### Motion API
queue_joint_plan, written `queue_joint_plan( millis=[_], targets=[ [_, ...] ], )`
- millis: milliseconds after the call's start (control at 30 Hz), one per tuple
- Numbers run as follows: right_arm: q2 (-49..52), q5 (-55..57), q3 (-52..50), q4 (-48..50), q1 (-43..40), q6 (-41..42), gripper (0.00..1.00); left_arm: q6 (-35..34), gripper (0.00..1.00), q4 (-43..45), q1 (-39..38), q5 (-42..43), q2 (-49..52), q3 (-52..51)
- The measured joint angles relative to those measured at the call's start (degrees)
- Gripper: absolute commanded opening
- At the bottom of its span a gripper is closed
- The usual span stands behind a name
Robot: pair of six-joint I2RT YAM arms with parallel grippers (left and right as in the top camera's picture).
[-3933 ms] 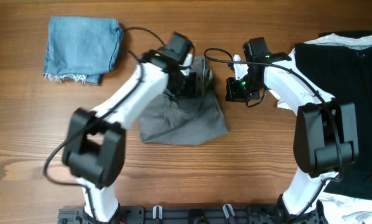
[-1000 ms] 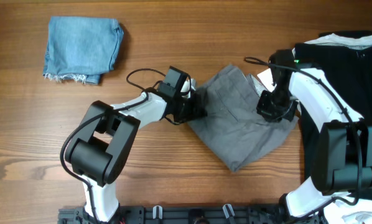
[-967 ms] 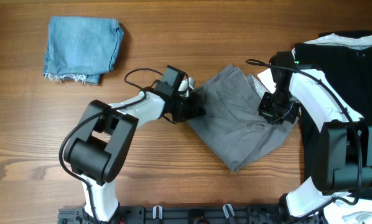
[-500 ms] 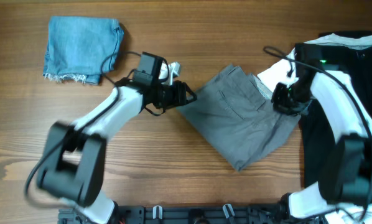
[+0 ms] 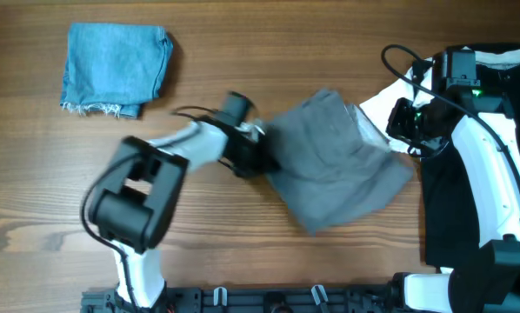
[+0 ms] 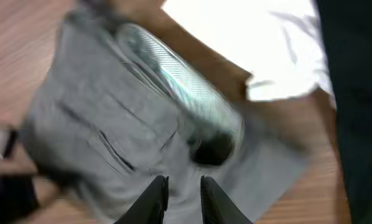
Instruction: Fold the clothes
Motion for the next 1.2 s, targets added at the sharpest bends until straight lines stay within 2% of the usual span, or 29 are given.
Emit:
queue_joint_plan(
  millis=[67,167,267,333,400,433,467,500,567,667,767,867,933,1000,1100,1200],
  targets=[
    [0.00,-5.95,0.00,1.31,0.20,-6.47,0.25,2.47,0.06,2.56,9.62,-1.38,0.90,2.67],
    [0.02,-10.43,-0.74,6.03,3.52,-11.37,0.32,11.45,0.09,0.90,16.48,-3.43,2.25,14.56],
    [1.09,-11.78,-2.34,12.00,9.14,-12.81,0.31,18.75,0.21,-5.68,15.65,-3.82,2.36,27.50],
    [3.52,-11.85,-2.62,12.79,12.83,-12.96,0.17,23.19,0.24,-15.96,14.45,-4.09,2.23,37.03],
    [9.35,-10.03,-2.84,9.09,15.04,-11.08,0.08,25.73,0.25,-26.67,13.88,-4.15,1.77,41.53],
    [11.63,-9.70,-2.97,7.54,15.15,-10.36,0.07,26.27,0.24,-30.08,13.86,-4.37,1.49,41.83],
    [15.15,-9.07,-3.37,4.48,15.13,-9.40,0.07,26.82,0.23,-38.25,13.86,-5.49,1.49,42.10],
    [18.27,-8.63,-3.91,1.09,15.13,-8.17,0.08,27.08,0.22,-42.77,13.86,-6.80,1.49,41.90],
    [22.67,-8.61,-4.92,-2.71,15.13,-5.79,0.08,28.24,0.22,-48.28,13.49,-8.61,1.49,41.33],
    [25.00,-9.18,-5.35,-2.10,14.91,-2.19,0.07,30.73,0.23,-53.29,9.99,-10.21,1.49,38.95],
    [25.00,-9.38,-5.38,-1.64,14.91,0.37,0.08,31.56,0.15,-53.83,3.15,-10.64,1.49,34.80],
    [25.00,-9.49,-5.38,-1.55,14.91,1.44,0.07,29.55,0.12,-51.91,-2.23,-10.62,1.42,26.49],
    [25.00,-9.51,-5.38,-1.51,14.91,1.68,0.08,25.62,0.14,-47.41,-4.26,-10.62,1.49,18.53],
    [25.00,-9.64,-5.38,-1.42,14.91,1.62,0.08,19.74,0.15,-36.28,-4.39,-12.41,0.92,10.08],
    [23.76,-10.51,-5.57,0.24,14.93,-0.87,0.09,11.96,0.14,-26.56,-1.79,-9.44,-2.03,1.64],
    [16.61,-11.21,-5.57,2.38,14.93,-4.31,0.08,10.21,0.12,-19.52,5.51,-5.25,-2.40,0.07]
  ],
)
